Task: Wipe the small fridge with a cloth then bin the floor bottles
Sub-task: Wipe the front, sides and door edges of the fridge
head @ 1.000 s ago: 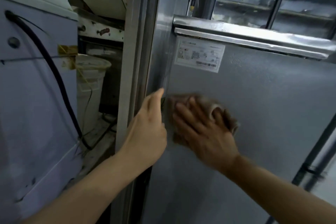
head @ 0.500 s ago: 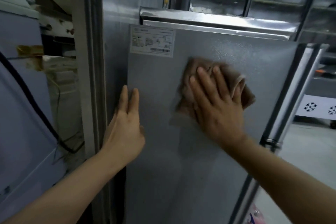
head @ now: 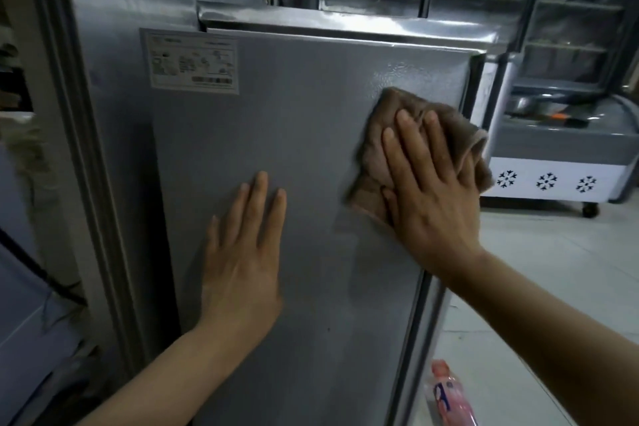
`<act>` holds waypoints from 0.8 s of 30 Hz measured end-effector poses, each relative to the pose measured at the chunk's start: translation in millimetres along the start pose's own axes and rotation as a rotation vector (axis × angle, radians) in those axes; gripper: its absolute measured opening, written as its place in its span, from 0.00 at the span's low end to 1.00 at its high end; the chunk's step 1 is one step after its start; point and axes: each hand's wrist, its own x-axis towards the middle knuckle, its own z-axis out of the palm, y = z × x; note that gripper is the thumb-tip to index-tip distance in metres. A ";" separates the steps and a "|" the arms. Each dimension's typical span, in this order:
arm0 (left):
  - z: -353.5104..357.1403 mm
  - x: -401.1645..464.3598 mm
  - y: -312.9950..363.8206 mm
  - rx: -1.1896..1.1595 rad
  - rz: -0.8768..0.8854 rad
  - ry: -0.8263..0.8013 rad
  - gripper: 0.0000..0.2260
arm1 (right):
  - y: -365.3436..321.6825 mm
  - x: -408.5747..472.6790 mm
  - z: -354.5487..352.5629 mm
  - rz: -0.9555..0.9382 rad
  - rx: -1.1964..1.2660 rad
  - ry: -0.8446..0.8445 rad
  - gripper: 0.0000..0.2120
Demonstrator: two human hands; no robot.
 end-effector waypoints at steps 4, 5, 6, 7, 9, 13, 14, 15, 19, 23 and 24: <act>0.3 -0.1 0.9 0.044 -0.016 -0.014 0.46 | -21.1 -75.4 6.9 -0.057 -0.007 -0.133 0.29; -0.4 0.2 0.8 0.046 -0.011 -0.011 0.46 | -20.2 -91.4 4.3 -0.094 -0.021 -0.170 0.29; -1.0 -0.3 1.0 0.046 -0.009 -0.004 0.45 | -15.9 -99.9 1.2 -0.121 -0.029 -0.186 0.29; -0.8 -1.5 2.1 0.048 -0.006 0.009 0.45 | -9.7 -100.9 -2.1 -0.128 -0.031 -0.181 0.30; 2.8 -6.1 8.7 0.067 0.026 0.058 0.44 | 3.5 -83.4 -10.5 -0.045 -0.046 -0.142 0.32; 19.5 -13.9 29.3 0.093 0.080 0.062 0.46 | 28.8 -29.2 -22.7 0.109 -0.129 -0.010 0.29; 23.1 -13.7 31.8 0.092 0.064 0.050 0.47 | 30.9 -24.5 -22.4 0.122 -0.128 0.013 0.29; 26.4 -12.6 32.7 0.093 0.045 0.036 0.48 | 30.9 -25.3 -20.4 0.130 -0.119 0.034 0.30; 36.3 -10.3 25.5 0.106 0.037 0.016 0.50 | 15.3 -72.3 -4.9 0.141 -0.015 0.020 0.29; 40.4 -11.3 25.3 0.121 0.024 0.024 0.49 | -4.8 -151.2 10.3 0.057 0.047 -0.106 0.30; 40.3 -11.6 26.8 0.121 0.020 0.028 0.48 | -8.2 -166.9 12.1 0.037 0.048 -0.135 0.29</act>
